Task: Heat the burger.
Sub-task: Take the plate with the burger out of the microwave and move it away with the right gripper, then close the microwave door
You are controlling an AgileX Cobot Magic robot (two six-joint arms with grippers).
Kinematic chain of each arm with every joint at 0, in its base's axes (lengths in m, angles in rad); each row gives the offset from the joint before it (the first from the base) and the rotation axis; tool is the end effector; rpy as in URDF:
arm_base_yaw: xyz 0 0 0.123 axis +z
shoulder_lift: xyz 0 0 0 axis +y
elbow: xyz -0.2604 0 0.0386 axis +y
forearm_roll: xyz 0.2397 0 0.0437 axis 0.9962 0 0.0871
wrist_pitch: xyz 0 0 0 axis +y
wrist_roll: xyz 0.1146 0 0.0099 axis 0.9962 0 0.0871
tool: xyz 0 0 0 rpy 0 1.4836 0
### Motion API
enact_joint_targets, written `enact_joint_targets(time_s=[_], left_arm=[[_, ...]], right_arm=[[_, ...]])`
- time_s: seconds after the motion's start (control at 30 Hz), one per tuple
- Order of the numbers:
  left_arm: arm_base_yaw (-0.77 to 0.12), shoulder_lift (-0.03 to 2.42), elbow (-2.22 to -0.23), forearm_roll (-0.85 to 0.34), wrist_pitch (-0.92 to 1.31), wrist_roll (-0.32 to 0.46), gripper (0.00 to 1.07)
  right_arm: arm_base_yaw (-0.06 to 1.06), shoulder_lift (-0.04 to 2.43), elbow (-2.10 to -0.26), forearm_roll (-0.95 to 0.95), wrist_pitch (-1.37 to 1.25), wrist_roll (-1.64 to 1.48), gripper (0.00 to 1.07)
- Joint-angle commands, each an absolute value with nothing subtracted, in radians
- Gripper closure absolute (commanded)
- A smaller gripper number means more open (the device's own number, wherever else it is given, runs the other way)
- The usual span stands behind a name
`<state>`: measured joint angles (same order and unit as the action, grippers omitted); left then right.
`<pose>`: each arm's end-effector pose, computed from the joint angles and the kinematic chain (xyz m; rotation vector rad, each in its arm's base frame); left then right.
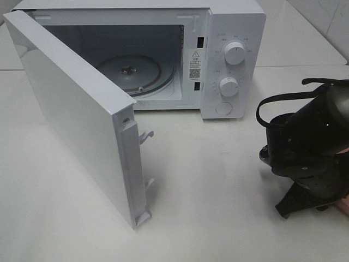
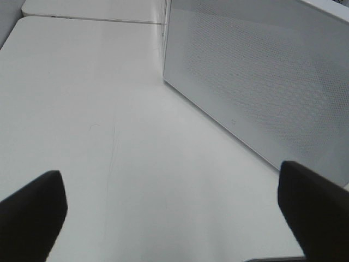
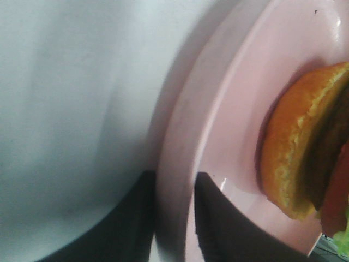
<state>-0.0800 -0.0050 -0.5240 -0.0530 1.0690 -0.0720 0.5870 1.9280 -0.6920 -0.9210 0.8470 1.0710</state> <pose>0.0271 -0.0075 0.2687 0.0117 2.0261 -0.1593 0.2302 0.0706 0.0506 -0.4149 2.8219 -0.9566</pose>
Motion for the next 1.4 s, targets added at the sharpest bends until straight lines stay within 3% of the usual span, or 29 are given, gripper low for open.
enact_joint_targets(time_s=[0.03, 0.13, 0.67, 1.17, 1.4], left_arm=[[-0.077, -0.009, -0.521, -0.054, 1.070, -0.071, 0.07], [-0.077, -0.009, -0.521, -0.054, 1.070, -0.070, 0.07], [-0.077, -0.009, -0.521, -0.056, 1.070, -0.067, 0.07], [-0.077, -0.009, -0.521, -0.058, 1.070, -0.064, 0.07], [-0.077, -0.009, -0.521, -0.059, 1.070, -0.064, 0.07]], right_arm=[[0.586, 1.900, -0.692, -0.914, 0.835, 1.074, 0.62], [0.586, 1.836, -0.692, -0.912, 0.835, 1.067, 0.58], [0.586, 1.493, -0.692, -0.758, 0.829, 0.842, 0.56], [0.586, 1.173, -0.692, -0.413, 0.821, 0.384, 0.49], [0.586, 1.006, -0.692, -0.242, 0.879, 0.206, 0.39]])
